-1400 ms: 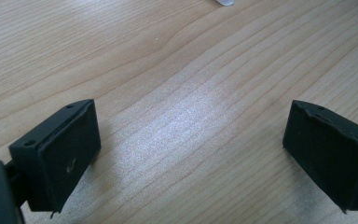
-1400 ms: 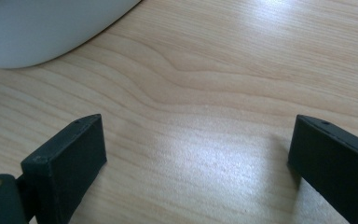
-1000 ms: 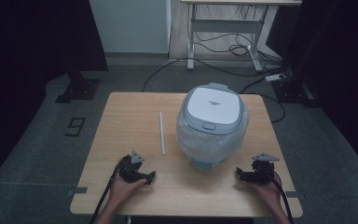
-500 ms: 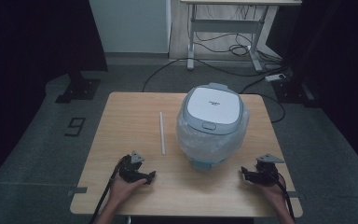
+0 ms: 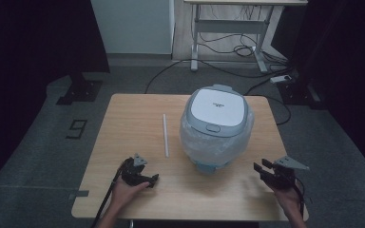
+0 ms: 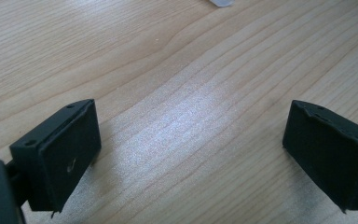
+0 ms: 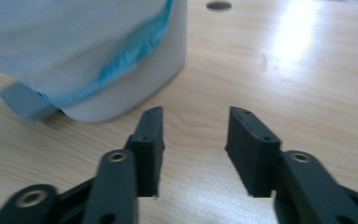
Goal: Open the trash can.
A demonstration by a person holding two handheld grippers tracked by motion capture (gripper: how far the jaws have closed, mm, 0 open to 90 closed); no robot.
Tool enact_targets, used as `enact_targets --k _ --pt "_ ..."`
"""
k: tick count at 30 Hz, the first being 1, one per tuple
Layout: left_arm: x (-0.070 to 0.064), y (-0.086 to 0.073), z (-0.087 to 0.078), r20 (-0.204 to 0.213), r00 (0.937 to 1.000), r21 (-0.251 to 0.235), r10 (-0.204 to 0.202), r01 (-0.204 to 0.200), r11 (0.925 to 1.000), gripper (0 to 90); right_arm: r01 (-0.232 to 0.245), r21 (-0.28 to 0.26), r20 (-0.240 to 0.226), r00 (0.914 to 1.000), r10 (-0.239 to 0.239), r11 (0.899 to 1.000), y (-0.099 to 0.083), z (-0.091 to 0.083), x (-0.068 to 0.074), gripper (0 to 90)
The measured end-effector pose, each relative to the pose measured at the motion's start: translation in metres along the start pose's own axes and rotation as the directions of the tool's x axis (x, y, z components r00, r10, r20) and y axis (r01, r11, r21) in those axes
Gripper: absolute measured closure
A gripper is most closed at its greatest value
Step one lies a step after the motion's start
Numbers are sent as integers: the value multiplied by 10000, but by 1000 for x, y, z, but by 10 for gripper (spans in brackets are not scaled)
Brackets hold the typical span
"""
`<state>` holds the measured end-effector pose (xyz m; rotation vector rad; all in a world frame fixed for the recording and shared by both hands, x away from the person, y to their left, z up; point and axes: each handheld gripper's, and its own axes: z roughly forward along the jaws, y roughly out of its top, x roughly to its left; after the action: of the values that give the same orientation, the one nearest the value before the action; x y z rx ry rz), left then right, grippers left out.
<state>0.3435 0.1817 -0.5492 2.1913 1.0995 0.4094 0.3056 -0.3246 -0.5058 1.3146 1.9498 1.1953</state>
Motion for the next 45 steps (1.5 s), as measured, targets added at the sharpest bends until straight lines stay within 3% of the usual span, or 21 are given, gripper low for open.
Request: enact_targets --k 2,3,13,25,36,45 --pt "0 0 0 -1 10000 1 2 -2 10000 35 47 -252 -86 10000 -49 9997 4 -5 1 640" --pt "0 0 0 0 10000 0 1 -1 10000 35 108 -495 -165 9998 -117 9987 7 -11 2 713" --pt "0 0 0 -3 10000 -1 1 -1 10000 35 23 -1183 -1098 9938 -154 9930 27 -30 6 889" --pt "0 0 0 -4 10000 7 9 -9 10000 35 299 -2028 -1829 9808 -678 9788 52 -43 17 898" --pt "0 0 0 -1 10000 -1 0 0 10000 35 448 -2290 -2163 9716 -957 9724 80 -42 30 900" --pt "0 0 0 -1 10000 1 -4 4 10000 35 565 -2623 -2651 9557 -1282 9633 101 -46 39 900"
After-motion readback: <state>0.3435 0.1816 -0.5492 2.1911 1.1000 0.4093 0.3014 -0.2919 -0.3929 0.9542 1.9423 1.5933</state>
